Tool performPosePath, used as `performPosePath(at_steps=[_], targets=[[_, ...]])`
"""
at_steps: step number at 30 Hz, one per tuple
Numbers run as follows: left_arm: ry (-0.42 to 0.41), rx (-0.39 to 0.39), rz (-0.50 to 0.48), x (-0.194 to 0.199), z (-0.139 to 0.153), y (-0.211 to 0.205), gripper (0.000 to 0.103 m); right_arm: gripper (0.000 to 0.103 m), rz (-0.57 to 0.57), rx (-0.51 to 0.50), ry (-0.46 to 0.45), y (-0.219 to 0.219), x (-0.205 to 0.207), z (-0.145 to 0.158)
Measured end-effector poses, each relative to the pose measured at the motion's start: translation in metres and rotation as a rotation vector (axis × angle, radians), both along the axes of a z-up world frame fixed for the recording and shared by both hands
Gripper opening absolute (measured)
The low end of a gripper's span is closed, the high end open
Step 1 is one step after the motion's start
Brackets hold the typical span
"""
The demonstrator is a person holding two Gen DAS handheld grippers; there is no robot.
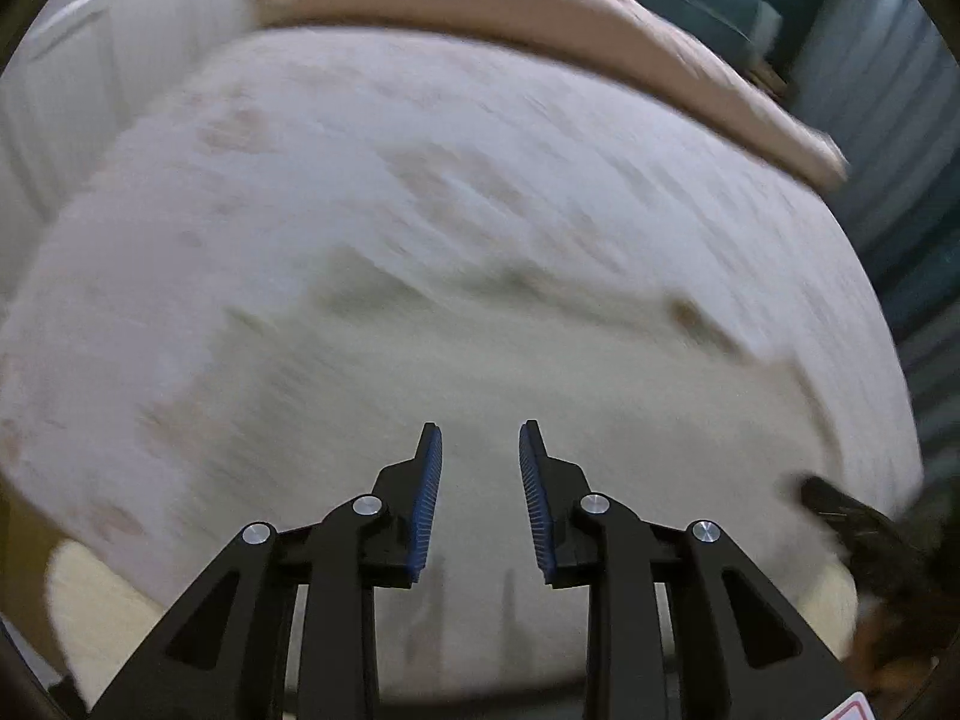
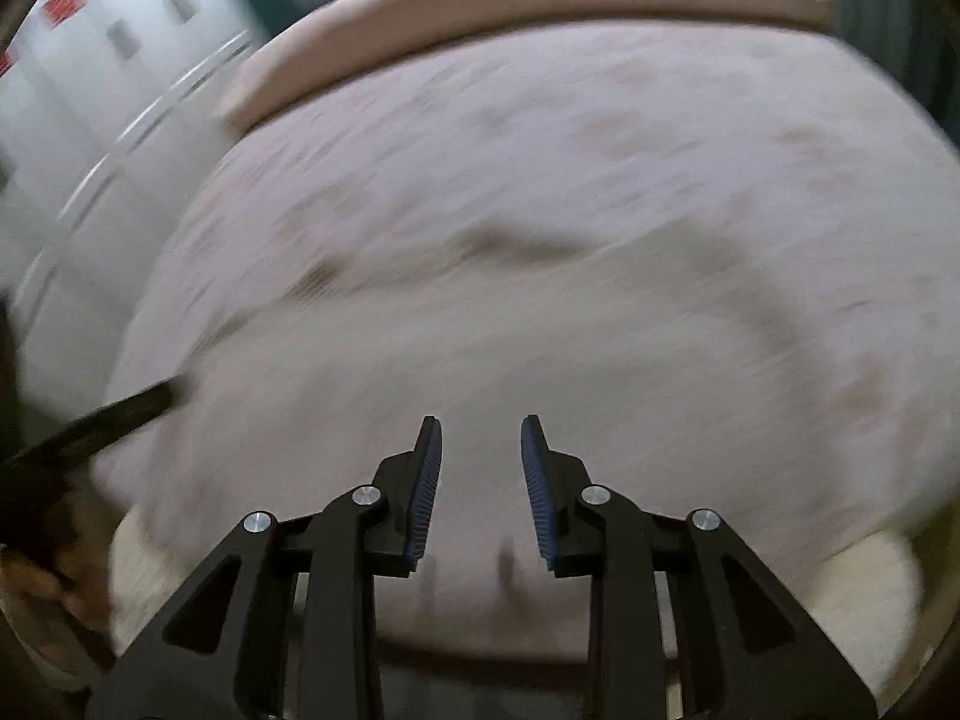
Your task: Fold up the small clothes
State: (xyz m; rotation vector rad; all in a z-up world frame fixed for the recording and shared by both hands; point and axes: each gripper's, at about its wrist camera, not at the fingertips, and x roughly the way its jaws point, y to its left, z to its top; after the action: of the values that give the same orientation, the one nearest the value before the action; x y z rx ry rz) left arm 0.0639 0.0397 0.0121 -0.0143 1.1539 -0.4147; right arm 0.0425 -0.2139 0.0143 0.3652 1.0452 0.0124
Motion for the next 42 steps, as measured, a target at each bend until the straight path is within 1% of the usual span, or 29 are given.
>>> performPosePath(at_steps=[1, 3, 5, 7, 9, 10, 12, 13, 14, 15, 16, 19, 21, 22, 23, 24, 25, 28, 31, 33, 34, 36, 37, 38, 40, 42], targets=[[0.021, 0.022, -0.037, -0.01, -0.009, -0.012, 0.027, 0.027, 0.043, -0.002, 0.014, 0.017, -0.001, -0.006], [0.057, 0.074, -0.078, -0.024, -0.026, -0.024, 0.027, 0.026, 0.106, -0.026, 0.064, 0.041, -0.005, -0.024], [0.074, 0.133, -0.084, -0.035, -0.041, -0.021, 0.027, 0.024, 0.095, -0.054, 0.091, 0.037, -0.012, -0.034], [0.055, 0.147, -0.071, -0.041, -0.042, -0.004, 0.031, 0.022, 0.026, -0.039, 0.103, 0.012, -0.029, -0.038], [0.065, 0.164, -0.034, -0.039, -0.045, 0.012, 0.032, 0.02, -0.049, -0.045, 0.118, -0.016, -0.041, -0.038], [0.084, 0.179, 0.007, -0.038, -0.05, 0.027, 0.033, 0.02, -0.096, -0.061, 0.133, -0.034, -0.049, -0.041], [0.119, 0.153, 0.049, -0.04, -0.057, 0.046, 0.033, 0.021, -0.194, -0.119, 0.192, -0.06, -0.069, -0.048], [0.133, 0.119, 0.064, -0.04, -0.059, 0.055, 0.033, 0.021, -0.22, -0.112, 0.211, -0.069, -0.075, -0.05], [0.133, 0.113, 0.065, -0.04, -0.058, 0.056, 0.033, 0.021, -0.25, -0.091, 0.208, -0.077, -0.081, -0.048], [0.129, 0.122, 0.061, -0.039, -0.058, 0.055, 0.033, 0.024, -0.264, -0.067, 0.19, -0.079, -0.085, -0.041], [0.123, 0.139, 0.057, -0.041, -0.057, 0.052, 0.033, 0.024, -0.264, -0.053, 0.161, -0.077, -0.085, -0.032], [0.097, 0.2, 0.042, -0.044, -0.057, 0.04, 0.034, 0.024, -0.222, -0.059, 0.11, -0.061, -0.076, -0.022], [0.083, 0.222, 0.033, -0.047, -0.057, 0.035, 0.034, 0.024, -0.177, -0.088, 0.12, -0.047, -0.066, -0.032], [0.079, 0.224, 0.032, -0.047, -0.059, 0.032, 0.034, 0.023, -0.151, -0.123, 0.16, -0.041, -0.058, -0.049], [0.078, 0.219, 0.034, -0.046, -0.059, 0.034, 0.034, 0.023, -0.137, -0.141, 0.197, -0.039, -0.057, -0.062], [0.079, 0.212, 0.038, -0.045, -0.059, 0.035, 0.034, 0.023, -0.129, -0.152, 0.209, -0.037, -0.056, -0.068], [0.081, 0.206, 0.042, -0.045, -0.06, 0.036, 0.035, 0.023, -0.126, -0.168, 0.197, -0.035, -0.055, -0.067], [0.076, 0.195, 0.043, -0.047, -0.059, 0.039, 0.035, 0.026, -0.127, -0.18, 0.187, -0.032, -0.051, -0.051], [0.065, 0.198, 0.046, -0.048, -0.061, 0.037, 0.035, 0.026, -0.118, -0.121, 0.117, -0.026, -0.051, -0.026], [0.058, 0.207, 0.041, -0.047, -0.062, 0.035, 0.035, 0.027, -0.086, -0.125, 0.102, -0.015, -0.044, -0.022], [0.053, 0.209, 0.039, -0.048, -0.062, 0.035, 0.035, 0.028, -0.067, -0.14, 0.108, -0.008, -0.044, -0.027], [0.051, 0.205, 0.035, -0.05, -0.061, 0.035, 0.036, 0.03, -0.032, -0.186, 0.171, 0.003, -0.038, -0.051], [0.057, 0.194, 0.033, -0.05, -0.06, 0.037, 0.036, 0.03, -0.029, -0.201, 0.184, 0.001, -0.039, -0.058], [0.062, 0.183, 0.036, -0.051, -0.057, 0.039, 0.036, 0.032, -0.032, -0.218, 0.179, 0.004, -0.038, -0.055], [0.069, 0.137, 0.056, -0.052, -0.047, 0.05, 0.036, 0.032, -0.031, -0.237, 0.171, 0.009, -0.036, -0.043], [0.053, 0.113, 0.093, -0.053, -0.035, 0.062, 0.044, 0.032, -0.022, -0.209, 0.139, 0.014, -0.034, -0.026]])
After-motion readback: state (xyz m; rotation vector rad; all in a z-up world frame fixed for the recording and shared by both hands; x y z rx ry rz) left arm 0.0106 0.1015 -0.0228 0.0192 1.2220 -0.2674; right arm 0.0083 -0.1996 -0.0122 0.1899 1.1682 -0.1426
